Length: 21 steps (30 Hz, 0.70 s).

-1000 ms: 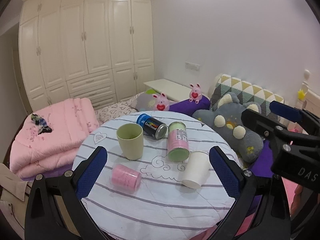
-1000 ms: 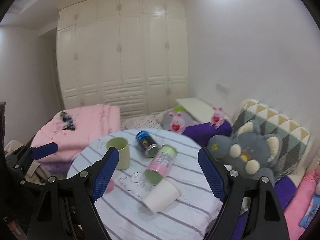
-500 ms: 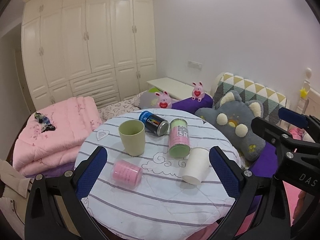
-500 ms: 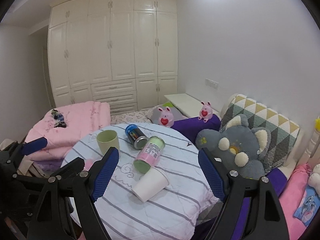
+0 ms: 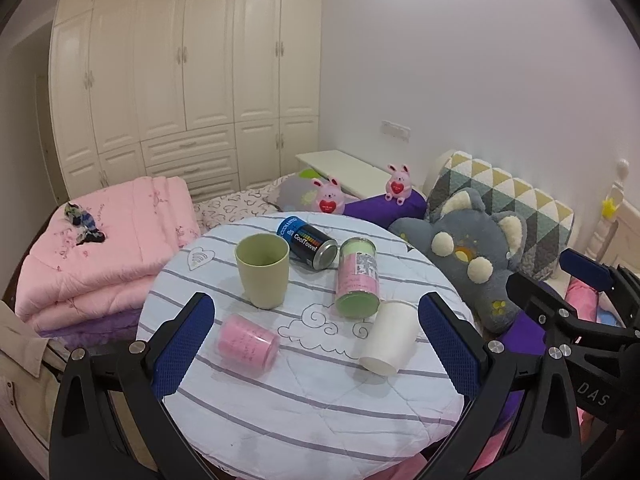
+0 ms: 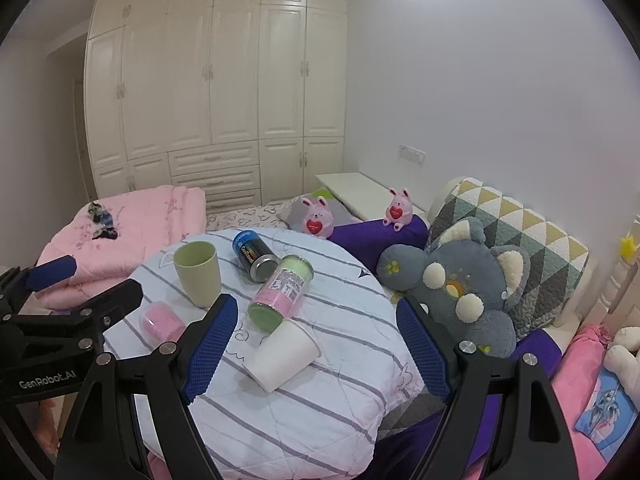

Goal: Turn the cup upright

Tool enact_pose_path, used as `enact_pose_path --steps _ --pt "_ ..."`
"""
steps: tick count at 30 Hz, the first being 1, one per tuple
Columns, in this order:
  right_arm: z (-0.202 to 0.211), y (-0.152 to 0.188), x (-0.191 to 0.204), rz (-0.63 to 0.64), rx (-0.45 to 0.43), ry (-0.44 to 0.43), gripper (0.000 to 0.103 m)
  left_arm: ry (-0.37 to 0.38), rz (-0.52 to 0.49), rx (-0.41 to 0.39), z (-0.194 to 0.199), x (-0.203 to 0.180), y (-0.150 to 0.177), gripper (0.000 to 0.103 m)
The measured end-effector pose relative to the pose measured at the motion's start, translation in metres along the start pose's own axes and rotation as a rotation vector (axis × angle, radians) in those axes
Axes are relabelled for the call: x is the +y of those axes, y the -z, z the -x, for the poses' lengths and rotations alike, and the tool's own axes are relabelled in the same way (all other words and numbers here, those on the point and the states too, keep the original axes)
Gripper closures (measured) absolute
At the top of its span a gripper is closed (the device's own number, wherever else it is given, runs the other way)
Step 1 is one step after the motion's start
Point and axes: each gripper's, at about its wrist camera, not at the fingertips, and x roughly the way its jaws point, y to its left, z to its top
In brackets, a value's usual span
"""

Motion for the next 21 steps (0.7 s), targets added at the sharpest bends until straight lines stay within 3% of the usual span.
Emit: enact_pose_path --steps 6,15,21 --pt "-0.0029 -0.0004 -0.0002 0.003 0.009 0.000 0.020 -0.001 -0.003 0.010 -0.0060 0.0013 0.0012 0.000" --pt "-0.0025 0.0012 -0.0025 0.006 -0.025 0.006 0.020 0.006 -0.032 -0.112 -0.0006 -0.0018 0.0027 0.000" --pt "-0.0042 0.0050 -0.0041 0.009 -0.048 0.016 0.020 0.041 -0.034 -0.124 -0.0032 -0.0015 0.0051 0.000"
